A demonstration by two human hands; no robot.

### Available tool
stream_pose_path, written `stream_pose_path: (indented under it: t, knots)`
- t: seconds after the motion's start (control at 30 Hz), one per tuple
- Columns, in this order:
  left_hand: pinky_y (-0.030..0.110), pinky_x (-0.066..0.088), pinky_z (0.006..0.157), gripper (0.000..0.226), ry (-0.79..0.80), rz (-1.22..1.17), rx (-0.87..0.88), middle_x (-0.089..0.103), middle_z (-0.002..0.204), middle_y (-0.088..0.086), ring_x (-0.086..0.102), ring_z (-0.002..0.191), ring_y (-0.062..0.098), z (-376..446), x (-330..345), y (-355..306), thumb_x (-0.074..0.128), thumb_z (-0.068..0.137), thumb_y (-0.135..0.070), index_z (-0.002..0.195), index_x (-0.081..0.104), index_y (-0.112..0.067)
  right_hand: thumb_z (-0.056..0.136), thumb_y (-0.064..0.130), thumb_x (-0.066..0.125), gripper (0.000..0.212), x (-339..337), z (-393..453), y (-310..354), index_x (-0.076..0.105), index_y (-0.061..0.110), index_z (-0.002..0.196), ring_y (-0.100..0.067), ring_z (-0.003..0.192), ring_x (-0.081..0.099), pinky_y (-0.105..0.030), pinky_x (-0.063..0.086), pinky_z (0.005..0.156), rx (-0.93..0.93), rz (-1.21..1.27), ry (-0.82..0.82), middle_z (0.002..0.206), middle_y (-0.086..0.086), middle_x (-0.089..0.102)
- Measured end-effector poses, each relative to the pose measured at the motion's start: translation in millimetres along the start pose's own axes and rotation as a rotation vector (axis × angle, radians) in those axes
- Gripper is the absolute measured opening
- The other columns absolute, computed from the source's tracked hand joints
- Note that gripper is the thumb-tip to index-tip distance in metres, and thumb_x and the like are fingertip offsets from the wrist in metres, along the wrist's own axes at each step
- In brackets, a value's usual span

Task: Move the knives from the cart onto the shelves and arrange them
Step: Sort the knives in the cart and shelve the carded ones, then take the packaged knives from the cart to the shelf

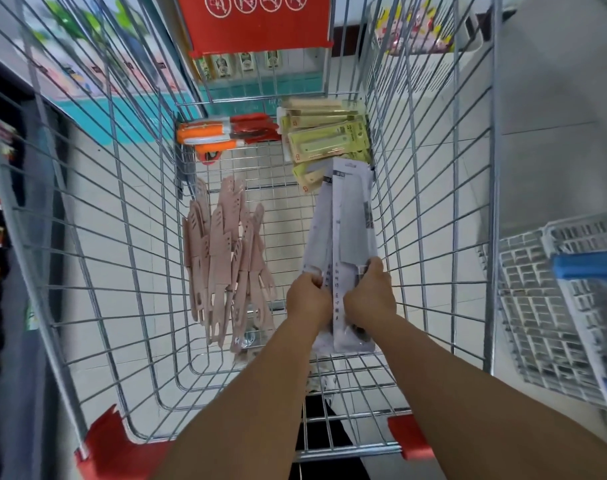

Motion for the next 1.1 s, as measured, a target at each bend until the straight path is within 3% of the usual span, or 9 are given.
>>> stream_pose_path:
  t: [0.13,0.3,0.43,0.53,0.63,0.77,0.83,0.97,1.1]
  knots:
    - [0.028,0.037,0.059,0.013,-0.033,-0.066,-0.035,0.052,0.078,-0.001,0.048,0.075,0.020,-9.4,-7.9,-1.1,0.046,0.092,-0.009,0.082,0.046,-0.018,0.084,0.000,0.052,0.065,0.8,-5.4,1.3,0.025,0.018,0.140,-0.024,0.080,0.047,-0.032,0.040,0.062,-0.038,0.030,-0.017,0.128,-0.014,0.037]
    - [0.021,0.029,0.049,0.019,-0.126,-0.010,-0.002,0.050,0.082,-0.004,0.045,0.066,0.013,-31.9,-34.4,-3.9,0.039,0.095,-0.003,0.097,0.045,-0.021,0.084,-0.003,0.050,0.072,-4.0,-25.5,7.5,0.021,0.024,0.144,-0.027,0.088,0.049,-0.039,0.051,0.074,-0.057,0.071,-0.032,0.131,-0.013,0.034]
    - [0.020,0.032,0.050,0.018,-0.192,-0.115,-0.009,0.051,0.076,-0.007,0.045,0.063,0.006,-44.3,-57.3,-6.7,0.040,0.096,-0.006,0.109,0.050,-0.013,0.088,-0.002,0.049,0.076,-10.7,-48.6,20.1,0.013,0.025,0.149,-0.016,0.073,0.046,-0.023,0.038,0.054,-0.148,0.084,-0.028,0.135,-0.012,0.028]
    - [0.023,0.045,0.059,0.026,-0.236,-0.209,0.029,0.064,0.102,0.004,0.058,0.073,0.013,-55.9,-76.0,-9.4,0.049,0.097,-0.018,0.122,0.052,-0.011,0.092,0.005,0.048,0.075,-15.4,-70.0,32.9,0.007,0.024,0.151,-0.015,0.073,0.048,-0.027,0.042,0.069,-0.240,0.077,-0.054,0.135,-0.013,0.027]
    - [0.025,0.053,0.059,0.027,-0.261,-0.279,0.069,0.065,0.107,0.008,0.061,0.071,0.014,-72.4,-98.9,-20.5,0.050,0.096,-0.020,0.122,0.052,-0.010,0.092,0.011,0.049,0.076,-21.5,-89.1,51.9,0.004,0.022,0.152,-0.027,0.095,0.050,-0.031,0.044,0.080,-0.326,0.037,-0.101,0.139,-0.013,0.026]
    - [0.004,0.040,0.050,0.018,-0.323,-0.319,0.177,0.057,0.095,-0.011,0.049,0.066,-0.004,-105.7,-138.2,-34.6,0.048,0.097,-0.011,0.112,0.052,-0.019,0.093,0.012,0.049,0.075,-34.6,-126.1,78.2,0.005,0.024,0.152,-0.026,0.095,0.051,-0.032,0.045,0.082,-0.417,0.052,-0.132,0.142,-0.012,0.025]
    - [0.007,0.037,0.046,0.024,-0.390,-0.343,0.203,0.063,0.100,-0.001,0.051,0.069,0.005,-119.5,-159.7,-42.7,0.049,0.096,-0.013,0.120,0.055,-0.013,0.092,0.012,0.049,0.075,-44.5,-146.5,95.4,0.006,0.025,0.152,-0.025,0.091,0.052,-0.032,0.045,0.078,-0.458,0.086,-0.161,0.138,-0.012,0.029]
    - [0.029,0.049,0.077,0.031,-0.484,-0.420,0.253,0.063,0.115,0.007,0.059,0.092,0.020,-158.0,-201.1,-58.7,0.049,0.095,-0.018,0.125,0.055,-0.015,0.093,0.014,0.050,0.072,-65.6,-192.1,126.8,0.011,0.026,0.152,-0.028,0.097,0.052,-0.034,0.045,0.083,-0.540,0.118,-0.206,0.136,-0.010,0.033]
    - [0.033,0.048,0.091,0.035,-0.569,-0.523,0.334,0.062,0.119,0.006,0.058,0.104,0.023,-199.4,-240.5,-72.4,0.050,0.096,-0.020,0.130,0.053,-0.015,0.094,0.013,0.049,0.071,-83.6,-235.9,155.4,0.010,0.025,0.153,-0.018,0.088,0.042,-0.027,0.038,0.080,-0.655,0.151,-0.195,0.138,-0.005,0.029]
Point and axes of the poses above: each hand's wrist, its own z-axis towards the middle knuckle, its own x-axis out of the palm, y = z × x, the point moved 1 cm from there along z, towards the middle knuckle
